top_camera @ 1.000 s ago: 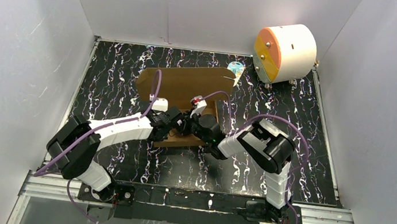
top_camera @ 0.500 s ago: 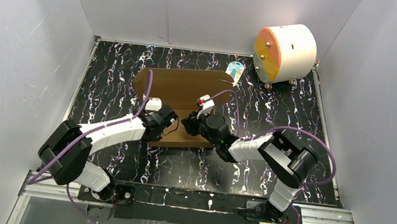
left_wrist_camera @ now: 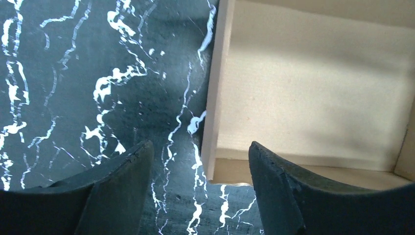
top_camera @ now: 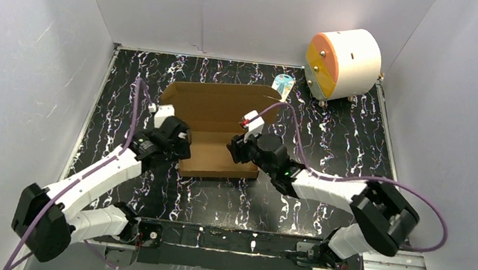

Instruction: Fold the paper box

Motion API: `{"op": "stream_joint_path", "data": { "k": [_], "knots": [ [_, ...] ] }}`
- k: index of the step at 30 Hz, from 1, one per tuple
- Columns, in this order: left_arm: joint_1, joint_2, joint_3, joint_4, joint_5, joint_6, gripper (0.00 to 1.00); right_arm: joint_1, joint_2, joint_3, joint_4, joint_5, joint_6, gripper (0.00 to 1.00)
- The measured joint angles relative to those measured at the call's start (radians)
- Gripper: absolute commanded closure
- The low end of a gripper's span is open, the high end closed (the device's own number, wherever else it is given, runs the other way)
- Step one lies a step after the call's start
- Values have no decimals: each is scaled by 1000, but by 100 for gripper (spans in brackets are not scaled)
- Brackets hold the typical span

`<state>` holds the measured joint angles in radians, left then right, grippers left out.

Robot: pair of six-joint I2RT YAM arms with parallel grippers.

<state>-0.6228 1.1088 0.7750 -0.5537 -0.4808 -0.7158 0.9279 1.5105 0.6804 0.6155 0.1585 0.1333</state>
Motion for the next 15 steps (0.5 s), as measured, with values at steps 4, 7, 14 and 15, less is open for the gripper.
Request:
{"op": "stream_joint_path", "data": {
  "k": [4,7,14,15],
  "knots": [
    [97,-82,2,2,55,59,21,-27,-122,6,-158,7,-63,33],
    [190,-132,17,5,107,115,18,-101,-195,33,-294,-14,-96,31],
    [387,-134,112,42,254,248,16,-317,-323,95,-474,-115,-184,25],
    [414,-126,127,53,282,262,16,-351,-329,112,-494,-143,-195,25]
  ]
}}
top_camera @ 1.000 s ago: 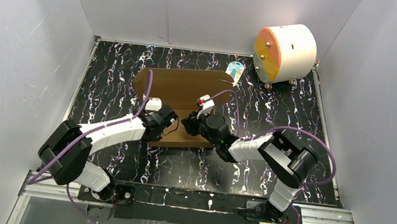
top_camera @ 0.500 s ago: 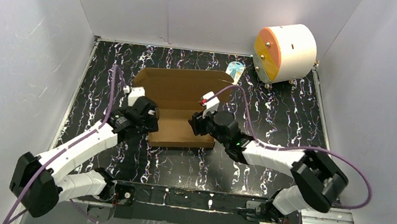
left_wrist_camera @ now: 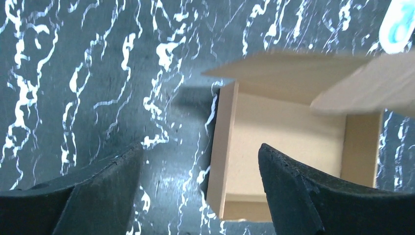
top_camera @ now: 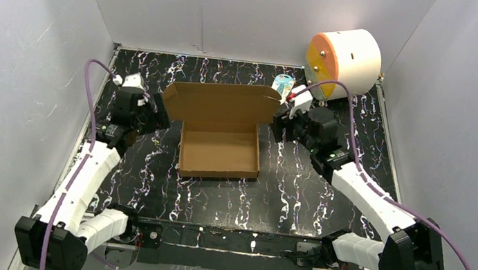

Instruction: Fold the paper box

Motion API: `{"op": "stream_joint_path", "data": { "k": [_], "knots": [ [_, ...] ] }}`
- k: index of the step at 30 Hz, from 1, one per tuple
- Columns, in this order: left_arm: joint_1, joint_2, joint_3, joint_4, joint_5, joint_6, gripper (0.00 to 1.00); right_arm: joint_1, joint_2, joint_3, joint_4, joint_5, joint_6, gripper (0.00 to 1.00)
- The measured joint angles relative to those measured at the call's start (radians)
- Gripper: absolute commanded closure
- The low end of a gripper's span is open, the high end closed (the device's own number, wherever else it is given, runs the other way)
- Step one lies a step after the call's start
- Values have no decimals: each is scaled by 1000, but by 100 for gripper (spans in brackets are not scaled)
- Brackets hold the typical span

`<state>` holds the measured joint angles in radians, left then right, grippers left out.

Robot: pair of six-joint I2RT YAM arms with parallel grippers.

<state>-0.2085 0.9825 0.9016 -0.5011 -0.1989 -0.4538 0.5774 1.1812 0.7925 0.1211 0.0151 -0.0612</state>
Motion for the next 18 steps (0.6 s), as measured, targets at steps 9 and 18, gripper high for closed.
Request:
{"op": "stream_joint_path", "data": {
  "k": [9,18],
  "knots": [
    [157,129,122,79,230,113,15,-234,23,80,-37,-293,-69,24],
    [203,182,161,122,380,208,14,-263,180,171,-10,-527,-140,28]
  ]
}}
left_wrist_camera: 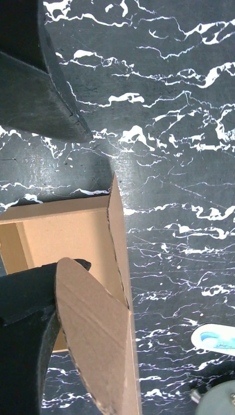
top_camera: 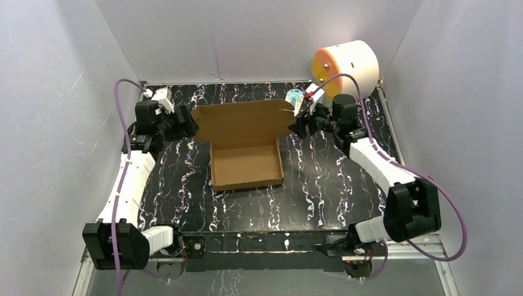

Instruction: Fold the paper box

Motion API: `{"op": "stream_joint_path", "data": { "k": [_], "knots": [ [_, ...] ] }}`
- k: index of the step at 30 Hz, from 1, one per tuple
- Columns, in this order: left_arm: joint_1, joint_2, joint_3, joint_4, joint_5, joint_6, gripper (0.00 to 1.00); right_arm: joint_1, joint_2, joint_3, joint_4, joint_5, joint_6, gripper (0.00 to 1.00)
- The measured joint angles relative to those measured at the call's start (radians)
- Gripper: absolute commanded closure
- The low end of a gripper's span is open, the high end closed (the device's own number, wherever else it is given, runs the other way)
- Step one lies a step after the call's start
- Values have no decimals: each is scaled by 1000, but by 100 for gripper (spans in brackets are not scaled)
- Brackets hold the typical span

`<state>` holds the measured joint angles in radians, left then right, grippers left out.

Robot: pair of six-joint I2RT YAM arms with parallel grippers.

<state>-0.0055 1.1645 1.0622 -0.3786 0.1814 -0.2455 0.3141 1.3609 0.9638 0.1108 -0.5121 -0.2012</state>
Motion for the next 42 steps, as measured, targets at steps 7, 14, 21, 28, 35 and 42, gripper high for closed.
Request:
{"op": "stream_joint_path", "data": {
  "k": [7,14,21,28,35,42],
  "knots": [
    [41,11,-1,16,60,74,15,-1,79,33,6,-82,-30,36],
    [60,11,-5,43,116,135,18,-1,110,68,10,-127,-45,40],
    [63,12,-5,42,186,203,19,-1,116,137,-18,-145,-88,46],
    [63,40,-5,42,231,248,25,-1,139,191,-68,-146,-114,53],
    [63,39,0,37,288,240,26,-1,142,191,-107,-150,-111,52],
    [63,1,5,33,302,173,35,9,87,190,-126,-95,-67,52]
  ]
}}
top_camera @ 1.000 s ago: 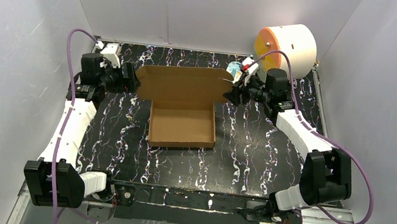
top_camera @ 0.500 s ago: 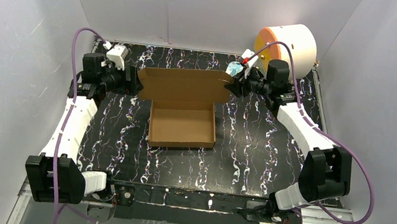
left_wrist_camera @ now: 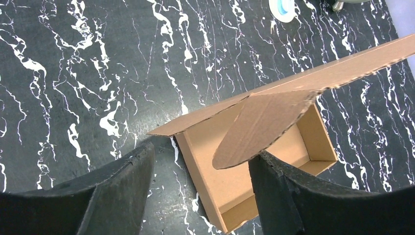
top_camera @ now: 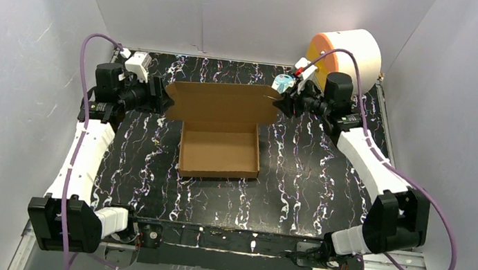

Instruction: Fold the paper box

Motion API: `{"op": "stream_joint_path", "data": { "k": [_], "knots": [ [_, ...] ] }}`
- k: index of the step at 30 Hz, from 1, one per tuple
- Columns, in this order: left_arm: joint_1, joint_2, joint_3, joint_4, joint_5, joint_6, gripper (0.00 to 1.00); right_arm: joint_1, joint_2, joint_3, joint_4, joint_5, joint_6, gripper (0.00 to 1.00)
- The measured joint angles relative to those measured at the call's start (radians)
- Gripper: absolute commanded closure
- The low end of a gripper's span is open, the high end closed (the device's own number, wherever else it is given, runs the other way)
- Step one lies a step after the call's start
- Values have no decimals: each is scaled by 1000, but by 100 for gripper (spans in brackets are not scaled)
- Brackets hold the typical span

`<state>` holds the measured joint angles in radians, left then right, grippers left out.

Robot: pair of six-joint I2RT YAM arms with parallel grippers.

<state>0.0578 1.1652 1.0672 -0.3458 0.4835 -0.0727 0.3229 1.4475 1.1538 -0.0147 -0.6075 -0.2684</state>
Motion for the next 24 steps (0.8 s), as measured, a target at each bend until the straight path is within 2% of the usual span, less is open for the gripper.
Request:
{"op": "stream_joint_path", "data": {
  "k": [7,13,24],
  "knots": [
    [0,-39,12,-2,-13,-52,42,23,-113,-4,14,75,34,54],
    [0,-45,36,-6,-8,-81,52,64,-107,-4,13,117,50,61],
    [-8,-47,54,-12,-2,-117,74,177,-100,-4,16,301,87,95]
  ]
}}
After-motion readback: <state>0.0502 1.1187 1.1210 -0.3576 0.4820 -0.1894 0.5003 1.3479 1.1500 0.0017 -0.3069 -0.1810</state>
